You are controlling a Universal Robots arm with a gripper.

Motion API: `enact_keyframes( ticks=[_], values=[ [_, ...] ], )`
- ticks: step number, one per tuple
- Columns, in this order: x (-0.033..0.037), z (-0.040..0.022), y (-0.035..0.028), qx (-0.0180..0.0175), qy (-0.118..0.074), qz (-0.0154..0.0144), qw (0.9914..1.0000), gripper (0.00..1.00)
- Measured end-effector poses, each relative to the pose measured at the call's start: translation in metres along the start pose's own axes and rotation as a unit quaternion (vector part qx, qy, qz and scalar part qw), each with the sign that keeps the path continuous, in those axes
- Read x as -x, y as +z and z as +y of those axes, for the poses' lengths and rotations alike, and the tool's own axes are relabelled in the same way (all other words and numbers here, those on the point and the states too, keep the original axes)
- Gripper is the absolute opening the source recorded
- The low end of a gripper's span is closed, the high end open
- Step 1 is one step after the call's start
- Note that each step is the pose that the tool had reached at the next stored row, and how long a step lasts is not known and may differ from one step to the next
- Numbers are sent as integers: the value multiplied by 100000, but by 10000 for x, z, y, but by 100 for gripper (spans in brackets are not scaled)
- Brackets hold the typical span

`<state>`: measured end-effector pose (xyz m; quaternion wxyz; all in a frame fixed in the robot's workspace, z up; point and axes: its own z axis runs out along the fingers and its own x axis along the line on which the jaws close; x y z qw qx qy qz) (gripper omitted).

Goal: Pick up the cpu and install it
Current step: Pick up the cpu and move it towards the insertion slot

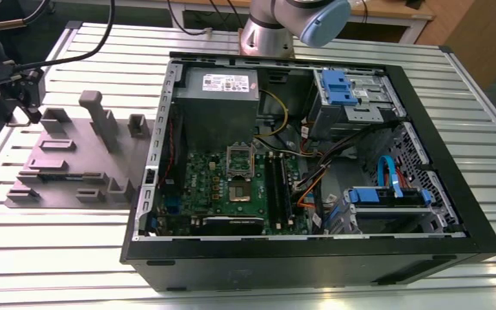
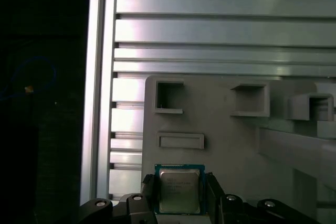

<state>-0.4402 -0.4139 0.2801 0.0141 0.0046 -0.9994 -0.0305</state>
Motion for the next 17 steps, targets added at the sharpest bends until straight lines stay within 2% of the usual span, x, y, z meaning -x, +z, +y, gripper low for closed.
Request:
enact_keyframes(
  ticks=[17],
  values=[
    [-1, 2, -36, 0, -2, 1, 100000, 47]
  ],
)
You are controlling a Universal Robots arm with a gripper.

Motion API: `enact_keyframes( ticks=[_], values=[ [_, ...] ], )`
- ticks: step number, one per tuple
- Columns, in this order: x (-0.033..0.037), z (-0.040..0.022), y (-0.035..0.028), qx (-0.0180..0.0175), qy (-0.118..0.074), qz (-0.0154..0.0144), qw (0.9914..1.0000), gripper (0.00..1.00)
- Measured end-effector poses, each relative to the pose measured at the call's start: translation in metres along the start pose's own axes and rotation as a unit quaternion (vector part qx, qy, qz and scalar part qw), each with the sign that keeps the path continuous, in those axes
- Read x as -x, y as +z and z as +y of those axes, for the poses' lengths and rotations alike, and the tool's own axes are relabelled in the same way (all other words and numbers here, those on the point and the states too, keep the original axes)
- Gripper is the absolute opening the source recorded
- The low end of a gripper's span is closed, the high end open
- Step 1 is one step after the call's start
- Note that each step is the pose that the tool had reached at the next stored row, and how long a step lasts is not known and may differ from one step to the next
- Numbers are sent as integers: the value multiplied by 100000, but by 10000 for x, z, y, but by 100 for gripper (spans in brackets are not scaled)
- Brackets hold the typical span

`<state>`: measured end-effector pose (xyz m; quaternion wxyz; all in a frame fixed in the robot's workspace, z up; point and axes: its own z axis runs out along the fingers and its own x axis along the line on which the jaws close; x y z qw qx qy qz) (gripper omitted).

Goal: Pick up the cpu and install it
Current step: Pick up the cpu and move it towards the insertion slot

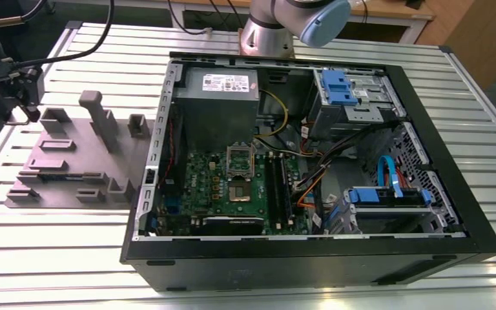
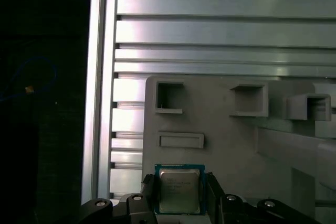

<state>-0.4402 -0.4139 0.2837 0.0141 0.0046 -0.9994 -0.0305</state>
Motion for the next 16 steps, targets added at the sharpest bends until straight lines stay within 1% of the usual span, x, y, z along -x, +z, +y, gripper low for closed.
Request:
enact_keyframes(
  ticks=[16],
  values=[
    [-1, 2, -34, 2, -1, -3, 100000, 47]
  ],
)
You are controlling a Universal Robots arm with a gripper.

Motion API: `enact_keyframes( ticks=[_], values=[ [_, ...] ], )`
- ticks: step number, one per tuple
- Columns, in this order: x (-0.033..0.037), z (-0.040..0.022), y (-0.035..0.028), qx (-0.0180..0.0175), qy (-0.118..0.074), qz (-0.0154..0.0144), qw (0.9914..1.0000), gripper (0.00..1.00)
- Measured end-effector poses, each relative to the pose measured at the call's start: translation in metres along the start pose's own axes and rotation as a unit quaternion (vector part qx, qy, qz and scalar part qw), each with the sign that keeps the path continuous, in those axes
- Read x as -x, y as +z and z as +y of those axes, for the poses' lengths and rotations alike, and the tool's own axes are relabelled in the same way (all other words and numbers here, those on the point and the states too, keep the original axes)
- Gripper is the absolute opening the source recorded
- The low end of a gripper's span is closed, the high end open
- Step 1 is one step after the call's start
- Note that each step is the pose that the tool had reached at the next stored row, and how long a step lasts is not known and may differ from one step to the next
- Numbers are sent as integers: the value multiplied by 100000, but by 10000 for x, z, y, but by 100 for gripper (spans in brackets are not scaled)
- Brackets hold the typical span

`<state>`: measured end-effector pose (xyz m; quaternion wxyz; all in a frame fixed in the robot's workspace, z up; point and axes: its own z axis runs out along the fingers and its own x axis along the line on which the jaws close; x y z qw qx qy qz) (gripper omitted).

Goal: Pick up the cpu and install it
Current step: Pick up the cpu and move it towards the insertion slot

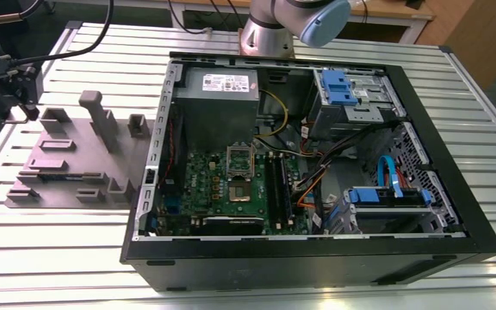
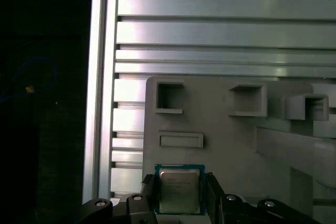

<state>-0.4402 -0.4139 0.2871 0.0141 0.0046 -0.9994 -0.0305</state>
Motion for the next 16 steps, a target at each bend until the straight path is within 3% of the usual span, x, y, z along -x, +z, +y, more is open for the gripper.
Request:
enact_keyframes(
  ticks=[8, 16],
  values=[
    [0, 0, -2, -2, 2, 1, 100000, 47],
    [46, 0, -3, -1, 6, 2, 100000, 47]
  ],
)
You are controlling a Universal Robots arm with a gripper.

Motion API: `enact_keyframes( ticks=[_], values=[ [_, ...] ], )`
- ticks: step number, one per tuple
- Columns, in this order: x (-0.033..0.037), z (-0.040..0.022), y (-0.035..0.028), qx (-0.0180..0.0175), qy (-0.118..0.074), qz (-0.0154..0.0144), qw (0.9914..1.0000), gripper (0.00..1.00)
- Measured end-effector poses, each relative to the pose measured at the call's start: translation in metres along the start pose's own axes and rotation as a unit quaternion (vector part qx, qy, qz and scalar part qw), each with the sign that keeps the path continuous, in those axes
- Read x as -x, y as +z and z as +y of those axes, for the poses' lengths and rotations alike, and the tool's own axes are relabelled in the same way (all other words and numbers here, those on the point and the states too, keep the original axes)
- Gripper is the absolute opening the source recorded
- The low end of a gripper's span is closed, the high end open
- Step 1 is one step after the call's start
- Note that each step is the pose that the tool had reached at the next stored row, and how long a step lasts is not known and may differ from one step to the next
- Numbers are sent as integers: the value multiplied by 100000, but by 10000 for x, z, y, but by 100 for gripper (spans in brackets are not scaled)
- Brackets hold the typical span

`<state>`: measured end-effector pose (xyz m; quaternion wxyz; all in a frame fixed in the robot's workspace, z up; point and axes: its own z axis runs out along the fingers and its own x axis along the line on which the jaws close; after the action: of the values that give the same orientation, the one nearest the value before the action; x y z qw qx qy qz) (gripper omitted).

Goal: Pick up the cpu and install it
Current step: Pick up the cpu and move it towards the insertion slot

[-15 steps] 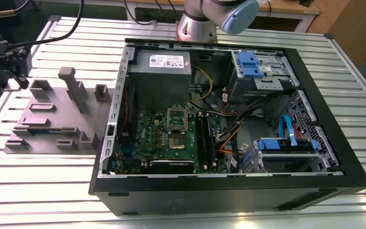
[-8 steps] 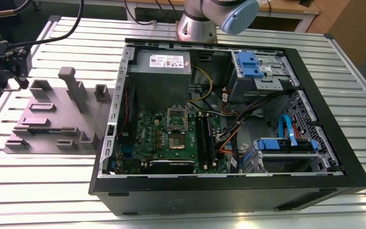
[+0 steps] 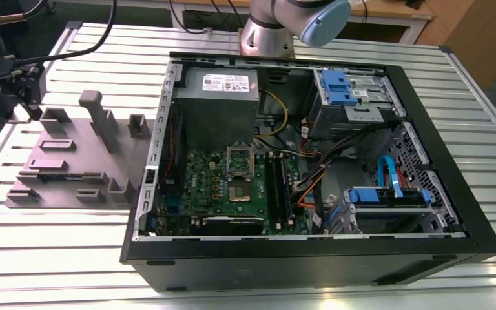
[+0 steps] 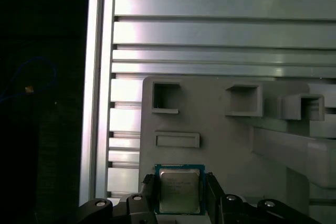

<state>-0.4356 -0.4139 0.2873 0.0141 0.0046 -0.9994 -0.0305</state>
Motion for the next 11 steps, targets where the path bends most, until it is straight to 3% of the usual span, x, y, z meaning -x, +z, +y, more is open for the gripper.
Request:
enact_keyframes(
  ticks=[11],
  values=[
    [0, 3, -56, 0, -6, 1, 100000, 47]
  ],
)
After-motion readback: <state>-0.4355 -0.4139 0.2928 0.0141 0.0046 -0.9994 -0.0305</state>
